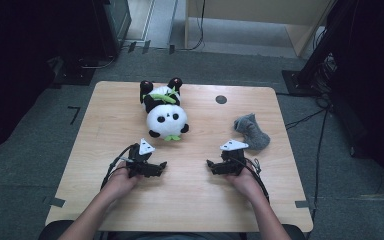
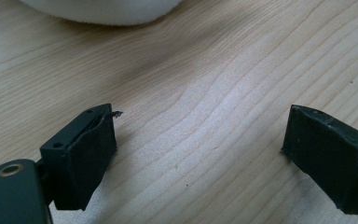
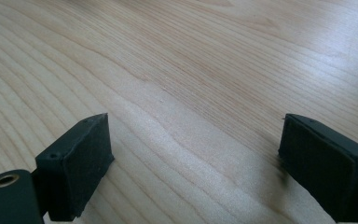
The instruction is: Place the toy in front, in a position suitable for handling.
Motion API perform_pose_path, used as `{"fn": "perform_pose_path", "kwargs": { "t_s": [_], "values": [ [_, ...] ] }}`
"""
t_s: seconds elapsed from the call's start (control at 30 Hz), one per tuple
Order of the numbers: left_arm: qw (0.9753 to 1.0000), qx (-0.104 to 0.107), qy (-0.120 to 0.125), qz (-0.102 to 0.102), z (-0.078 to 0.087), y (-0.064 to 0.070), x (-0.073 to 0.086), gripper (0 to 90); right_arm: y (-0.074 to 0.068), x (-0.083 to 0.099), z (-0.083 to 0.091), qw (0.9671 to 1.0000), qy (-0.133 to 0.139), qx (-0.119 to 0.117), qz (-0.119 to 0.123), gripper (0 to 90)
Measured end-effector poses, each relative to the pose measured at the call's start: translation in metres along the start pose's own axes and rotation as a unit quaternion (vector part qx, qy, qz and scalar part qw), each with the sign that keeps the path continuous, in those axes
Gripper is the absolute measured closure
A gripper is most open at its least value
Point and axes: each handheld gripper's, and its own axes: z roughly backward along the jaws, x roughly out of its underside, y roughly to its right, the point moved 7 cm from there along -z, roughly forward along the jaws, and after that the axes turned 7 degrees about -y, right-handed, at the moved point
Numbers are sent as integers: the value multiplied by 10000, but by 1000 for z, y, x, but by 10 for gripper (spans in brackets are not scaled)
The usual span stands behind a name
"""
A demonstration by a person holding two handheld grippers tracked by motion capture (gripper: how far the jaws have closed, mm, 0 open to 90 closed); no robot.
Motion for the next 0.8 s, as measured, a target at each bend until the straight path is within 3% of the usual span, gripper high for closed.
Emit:
{"fn": "perform_pose_path", "kwargs": {
  "t_s": [0.4,0.53,0.6,0.8],
  "values": [
    [10000,-36,-13,-15,0,0,0,91,0,1,1,10000,4,45,-64,93],
    [9999,-122,-7,103,-1,2,-1,85,0,1,1,10000,4,46,-66,92],
    [10000,-2,-9,-61,0,0,1,85,0,1,1,10000,2,49,-64,91],
    [10000,-2,-14,-64,1,-5,1,90,-1,1,1,9999,-22,61,-78,71]
  ]
}}
